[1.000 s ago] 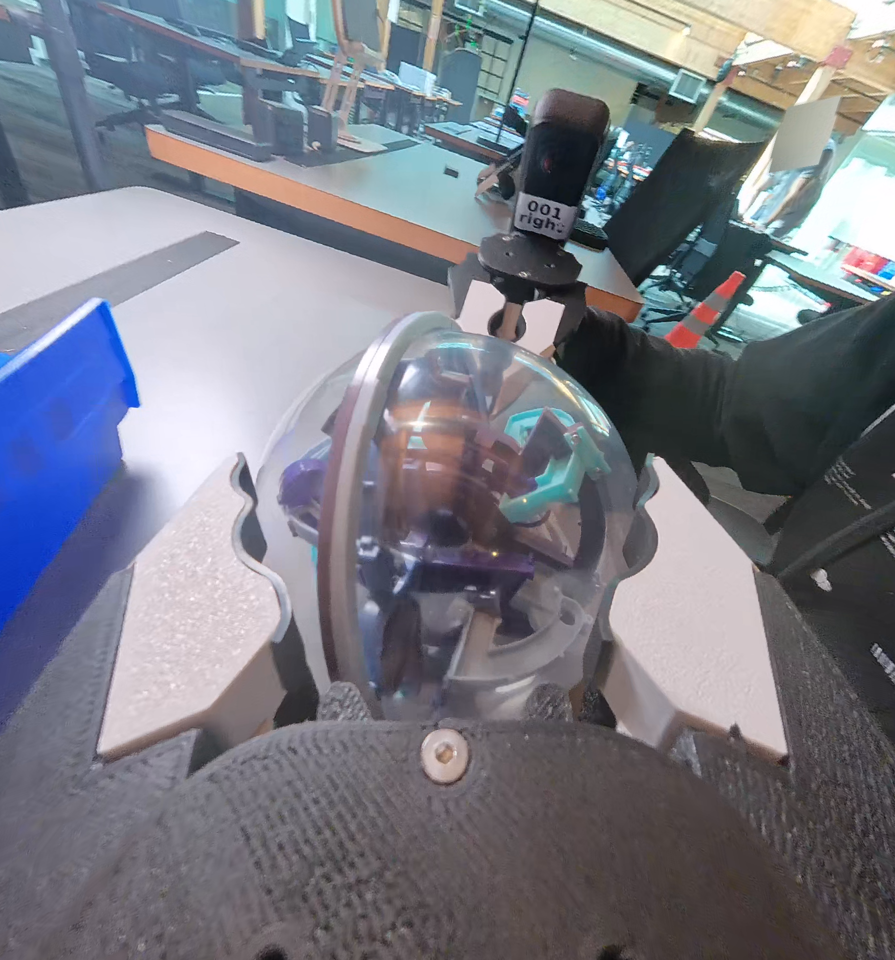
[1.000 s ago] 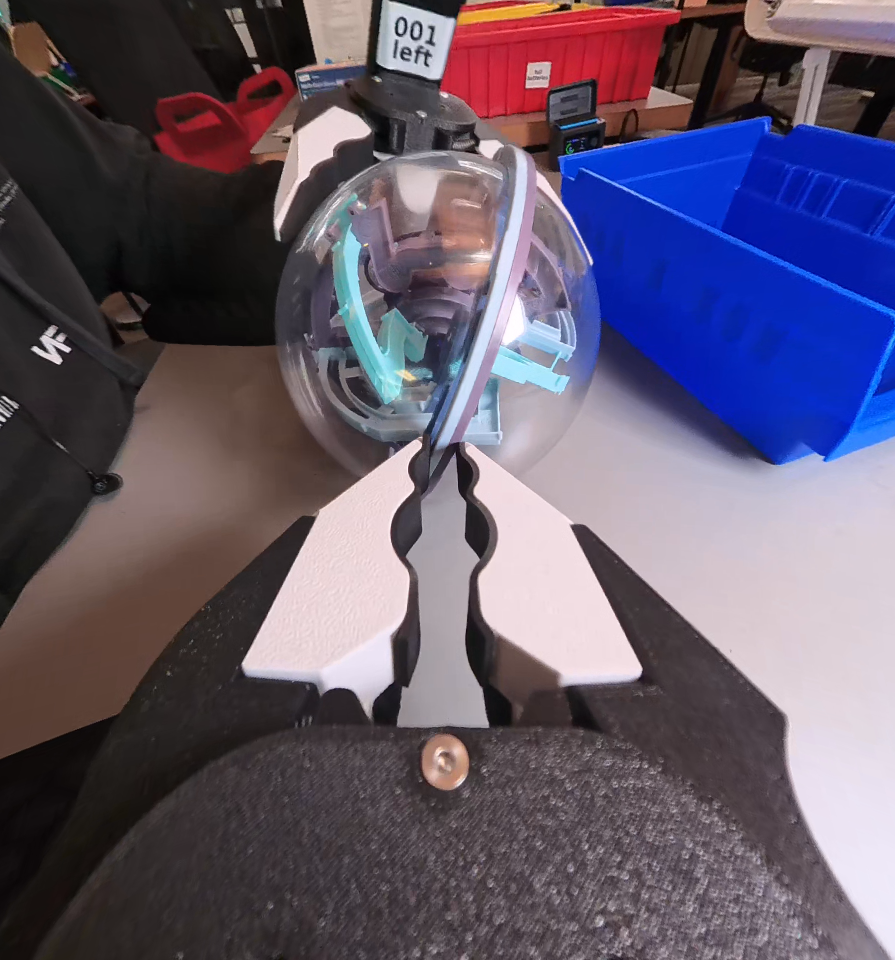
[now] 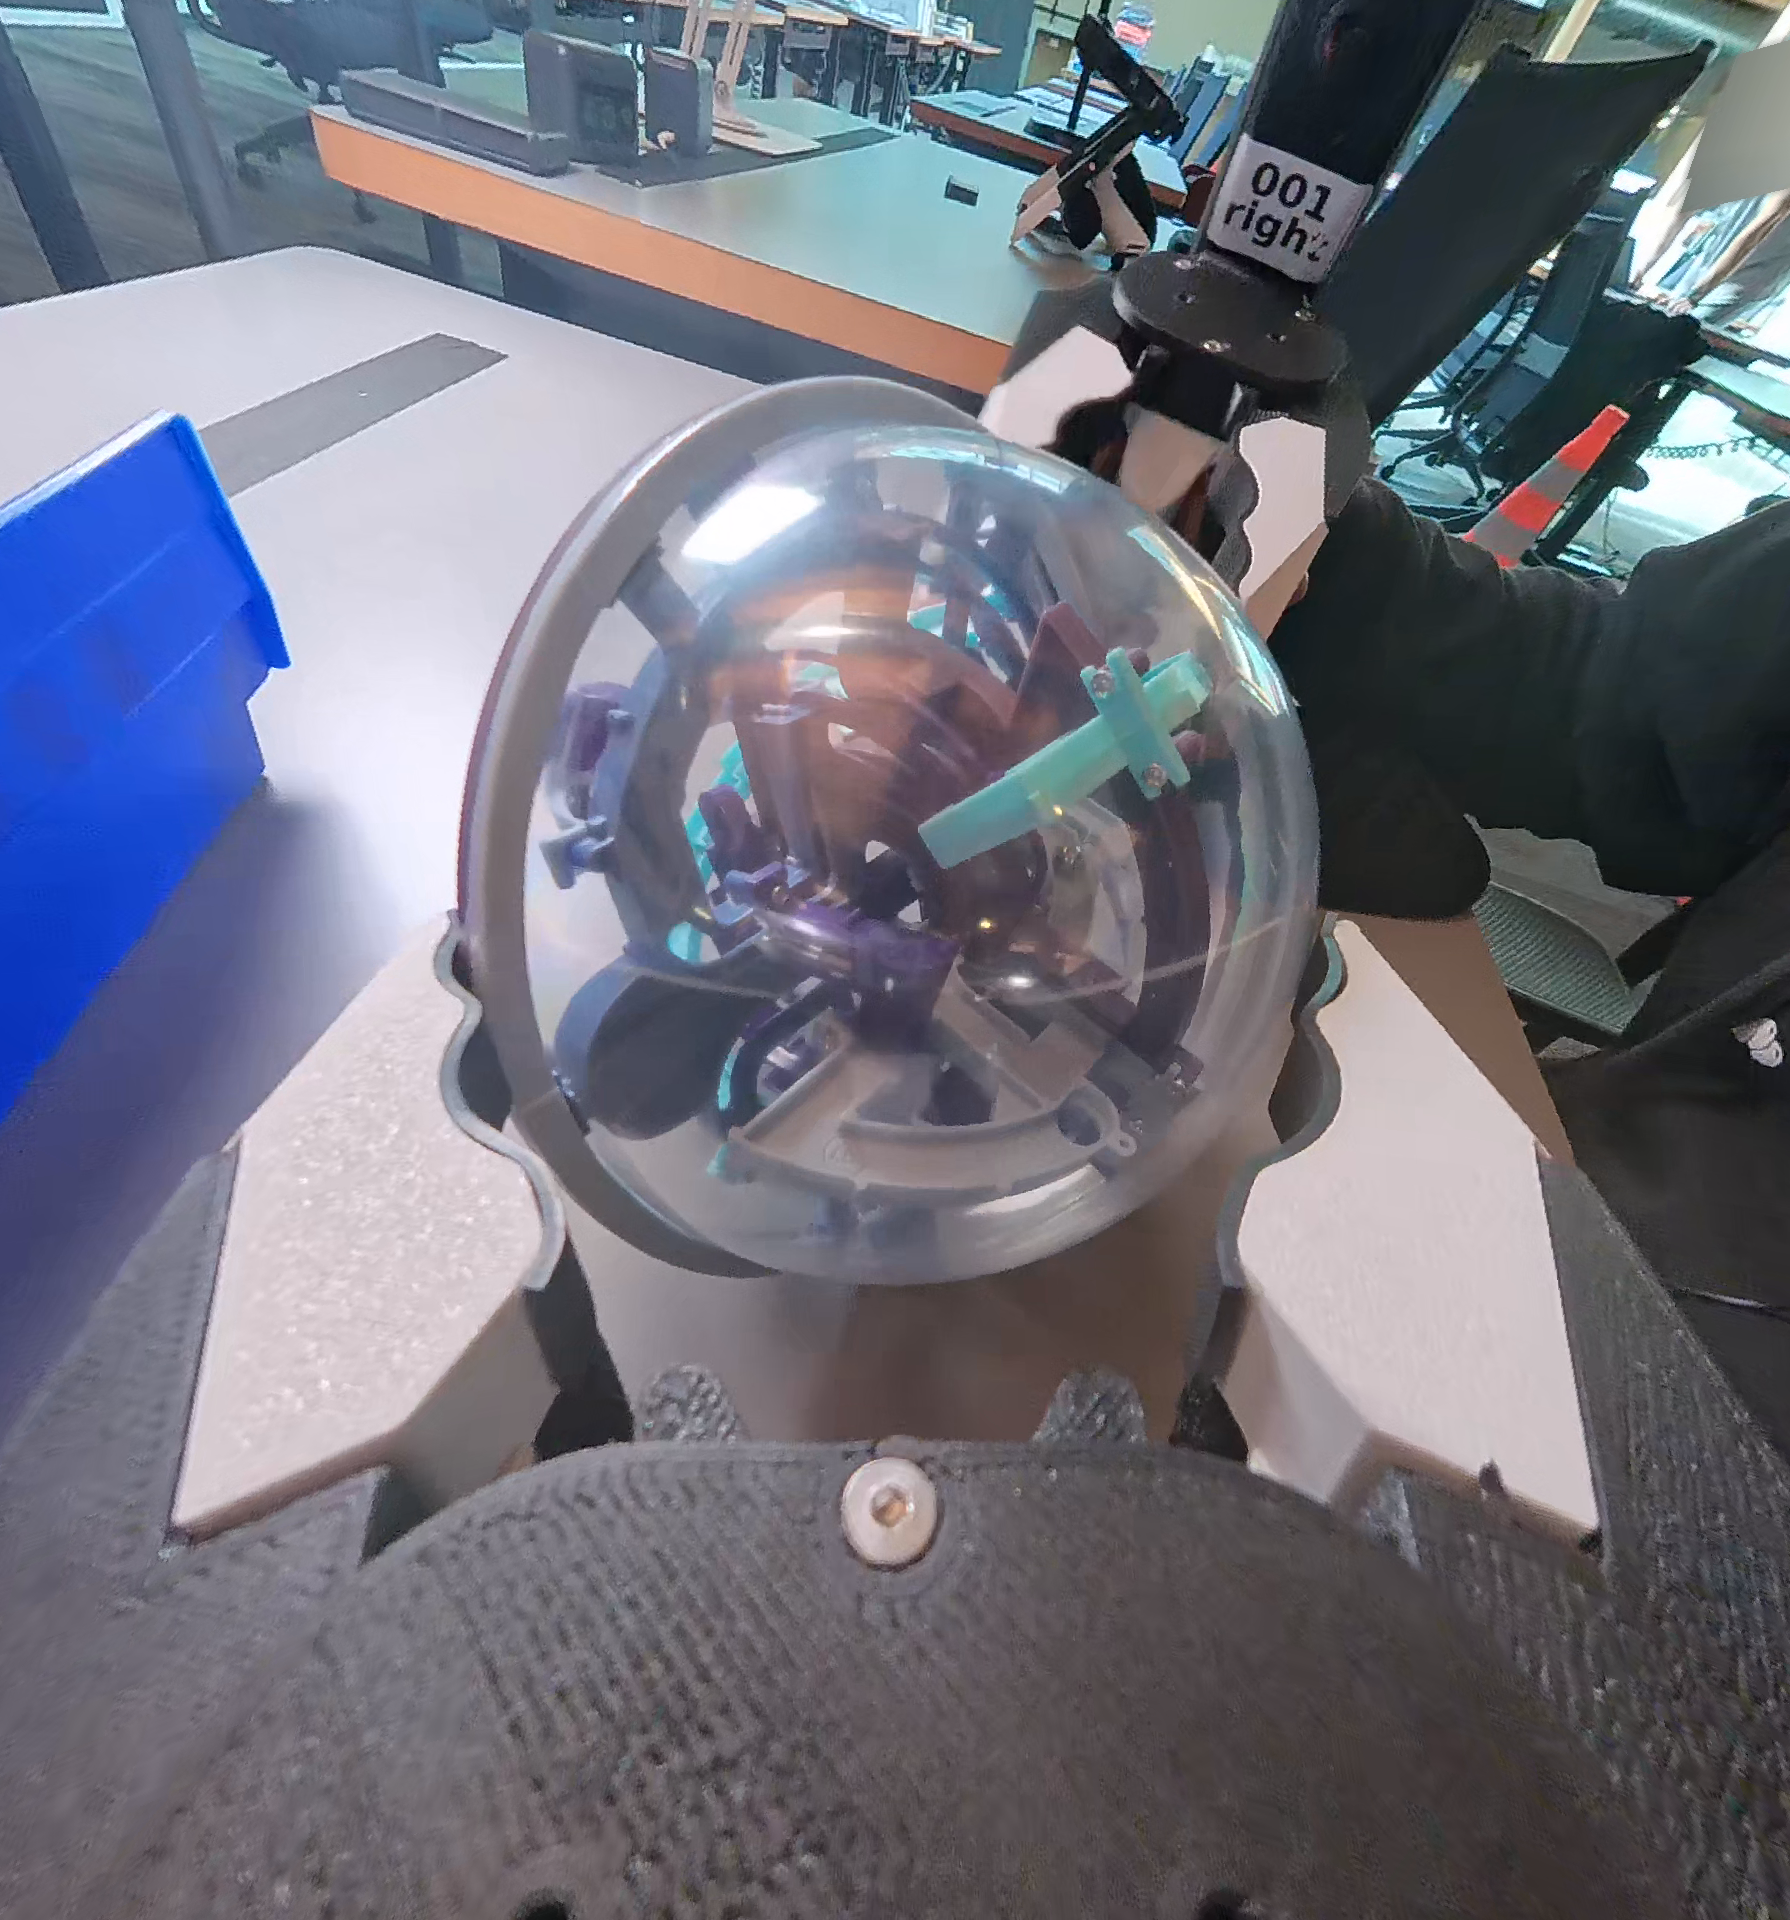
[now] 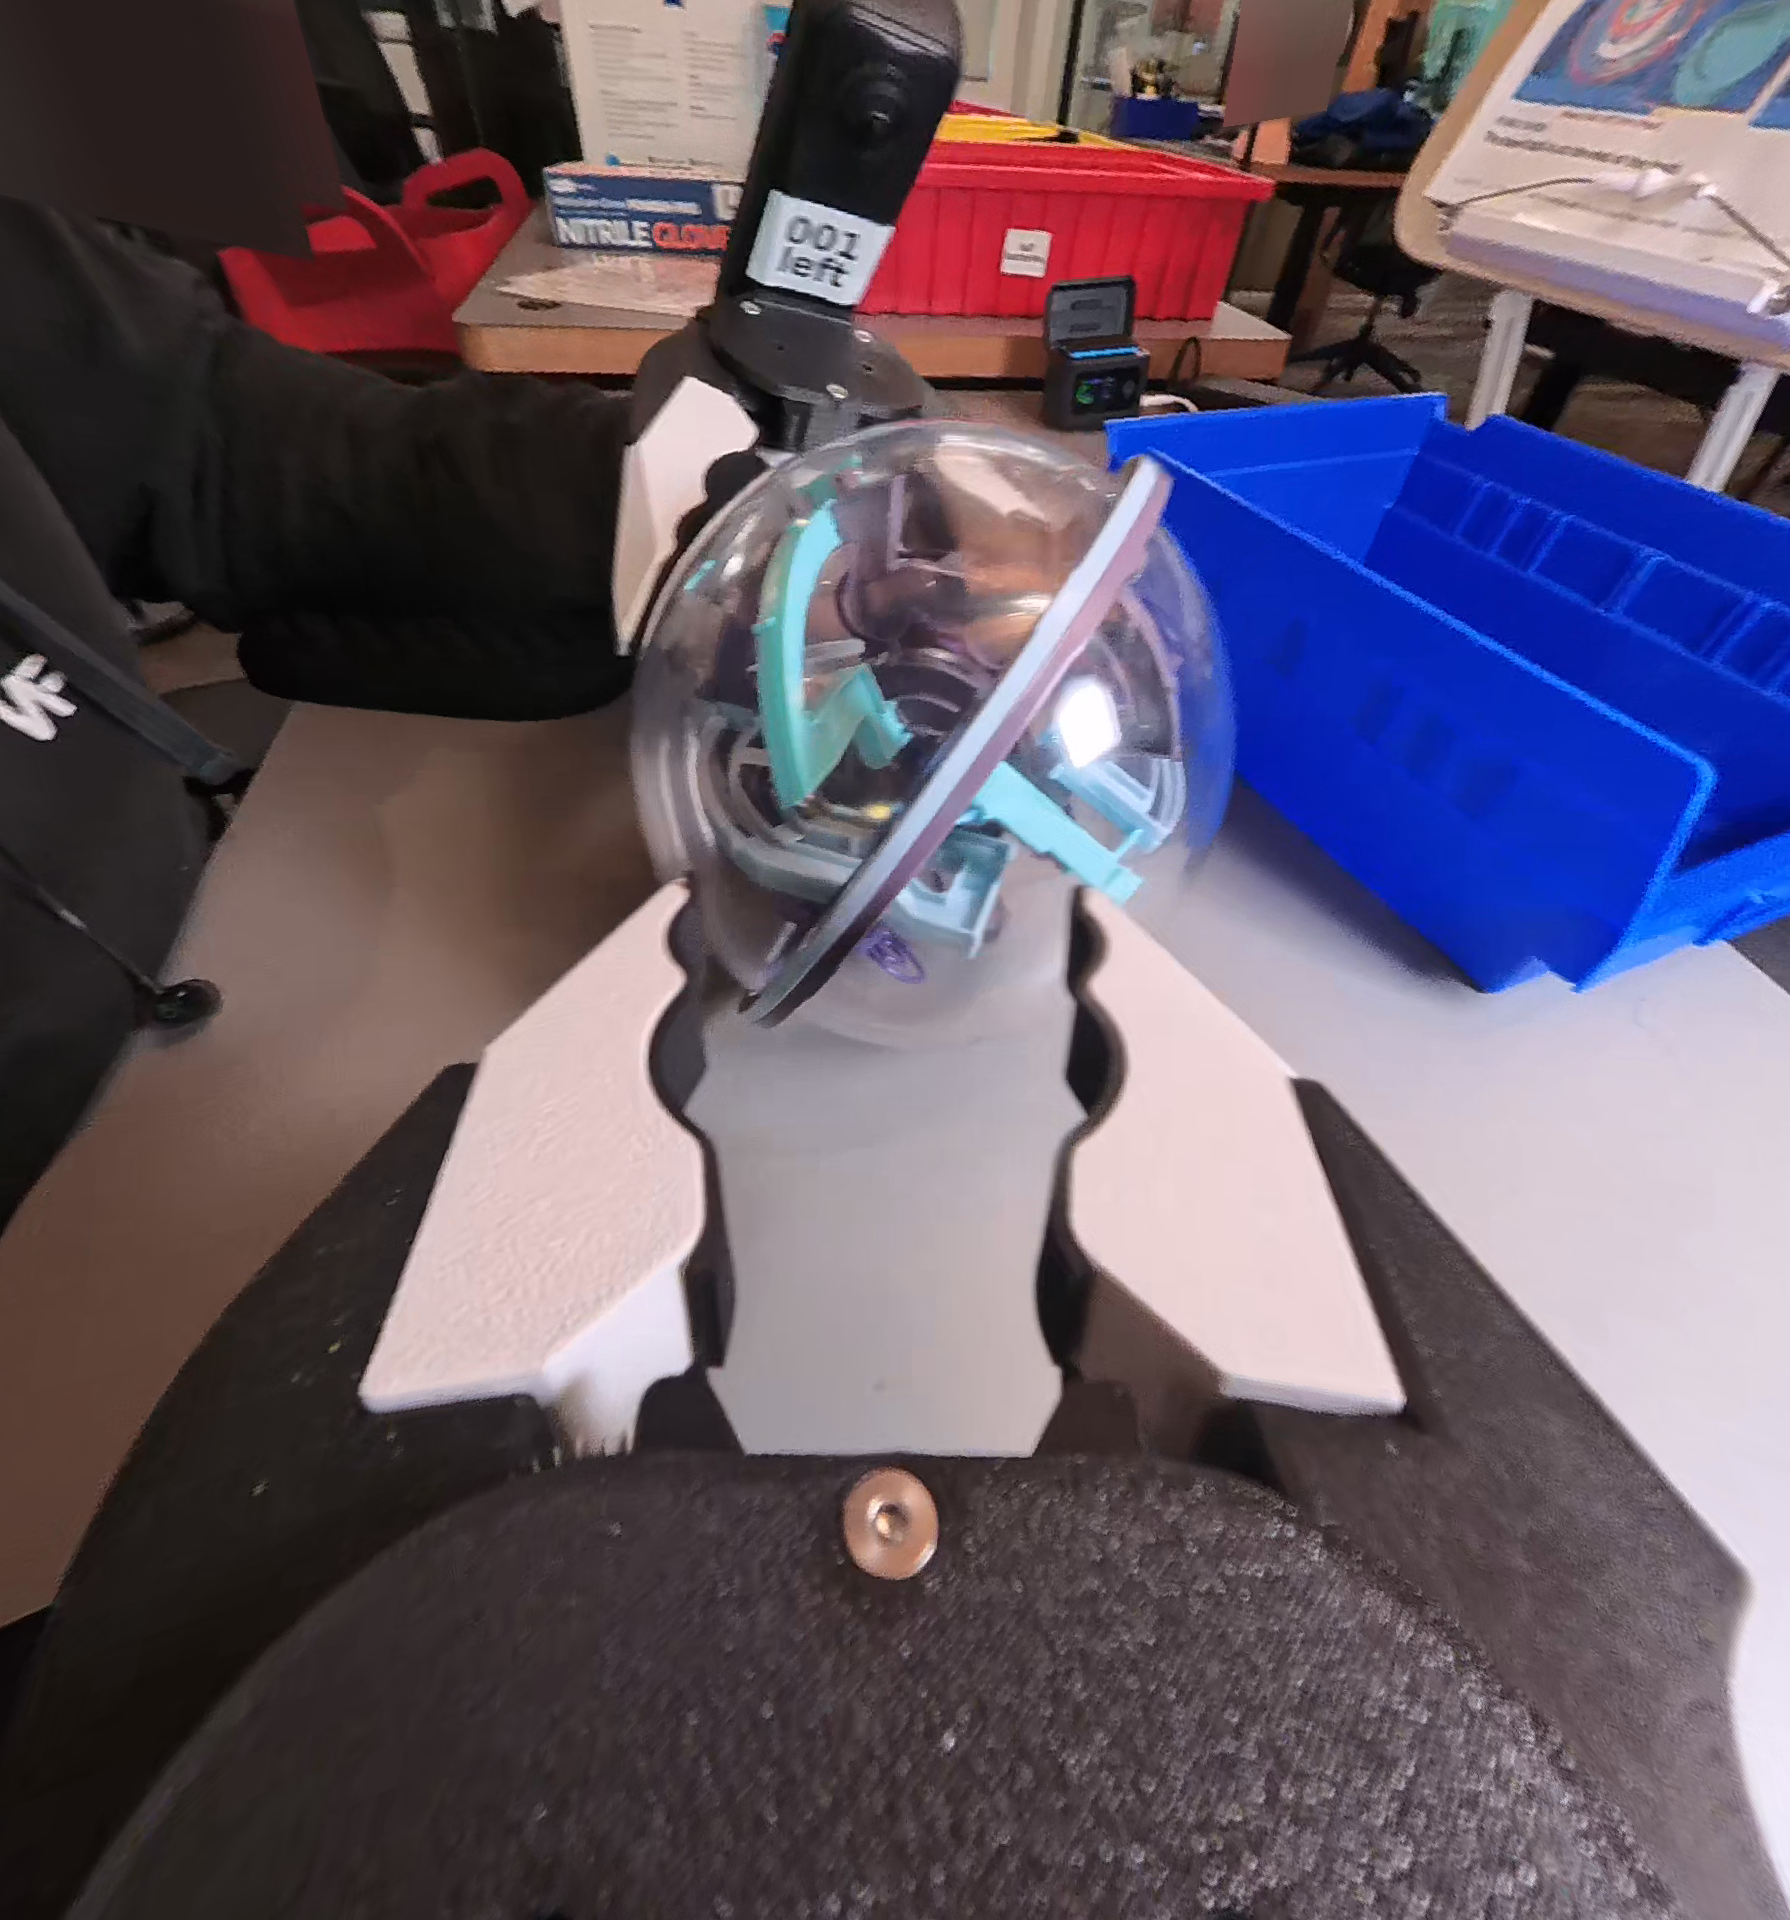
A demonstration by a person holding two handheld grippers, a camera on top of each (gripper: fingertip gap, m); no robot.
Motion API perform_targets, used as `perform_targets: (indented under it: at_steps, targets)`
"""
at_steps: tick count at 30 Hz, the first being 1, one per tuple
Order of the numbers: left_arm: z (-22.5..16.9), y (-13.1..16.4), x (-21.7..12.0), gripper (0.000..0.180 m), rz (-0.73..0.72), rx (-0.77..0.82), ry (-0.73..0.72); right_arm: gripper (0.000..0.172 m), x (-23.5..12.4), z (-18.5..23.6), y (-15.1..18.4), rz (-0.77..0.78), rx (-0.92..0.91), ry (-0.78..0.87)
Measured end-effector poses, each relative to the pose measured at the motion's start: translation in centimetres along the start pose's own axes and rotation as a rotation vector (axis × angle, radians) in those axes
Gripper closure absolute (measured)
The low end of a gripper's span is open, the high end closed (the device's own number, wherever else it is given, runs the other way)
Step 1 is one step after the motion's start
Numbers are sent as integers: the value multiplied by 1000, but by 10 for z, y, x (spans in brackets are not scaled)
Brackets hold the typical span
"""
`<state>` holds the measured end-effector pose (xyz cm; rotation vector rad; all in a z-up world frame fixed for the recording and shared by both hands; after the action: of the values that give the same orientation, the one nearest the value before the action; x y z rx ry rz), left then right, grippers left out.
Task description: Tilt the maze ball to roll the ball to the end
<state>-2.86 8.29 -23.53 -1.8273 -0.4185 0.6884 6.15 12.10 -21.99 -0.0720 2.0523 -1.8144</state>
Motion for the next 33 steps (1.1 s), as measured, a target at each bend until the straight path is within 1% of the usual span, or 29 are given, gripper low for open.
perform_targets:
  at_steps: [2,3,4,6,11,13,14,16,17,18,20,22,24,27,29,32,33]
  targets:
    - [-1,-2,2,33,-3,11,3,81,3,-8,1,21,-14,34]
    - [-1,-3,2,34,-4,11,4,74,6,-10,1,29,-17,38]
    - [0,-5,3,34,-4,7,4,69,9,-10,1,32,-12,32]
    - [1,-8,6,35,-8,-5,3,66,15,-10,0,33,14,10]
    - [4,-17,9,37,-56,2,-29,69,19,-15,6,23,92,-24]
    - [5,-22,2,39,-95,13,-35,72,15,-19,8,3,136,-24]
    - [3,-23,-2,36,-103,15,-19,73,13,-21,9,-3,147,-20]
    - [1,-15,-8,29,-76,38,-5,74,11,-24,10,-10,162,-9]
    - [3,-7,-9,28,-47,68,-22,74,11,-25,11,-12,167,-8]
    - [7,1,-7,28,-12,100,-47,75,12,-25,11,-14,171,-12]
    - [10,13,2,28,41,113,-61,76,16,-23,14,-10,179,-24]
    - [14,14,11,31,56,126,-93,76,20,-23,17,0,192,-27]
    - [16,9,13,31,38,131,-89,75,21,-24,20,17,212,-22]
    - [17,4,13,31,15,75,-52,76,22,-22,26,45,258,-34]
    - [15,1,10,31,3,24,-18,79,24,-18,33,85,250,-53]
    - [9,-4,3,33,-26,-79,54,83,25,2,46,177,215,-143]
    - [6,-7,0,33,-43,-113,79,88,24,11,50,211,192,-185]
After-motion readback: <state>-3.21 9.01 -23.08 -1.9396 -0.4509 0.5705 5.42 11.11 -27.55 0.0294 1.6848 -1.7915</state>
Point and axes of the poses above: each gripper's, where its closed fingertips meet, x out along the fingers, y out of its underside, z = x × y across the jaws, the point moved 1 cm from there along -x, back along the fingers, and after that the axes turned 6 degrees about y, right-handed, at the moved point
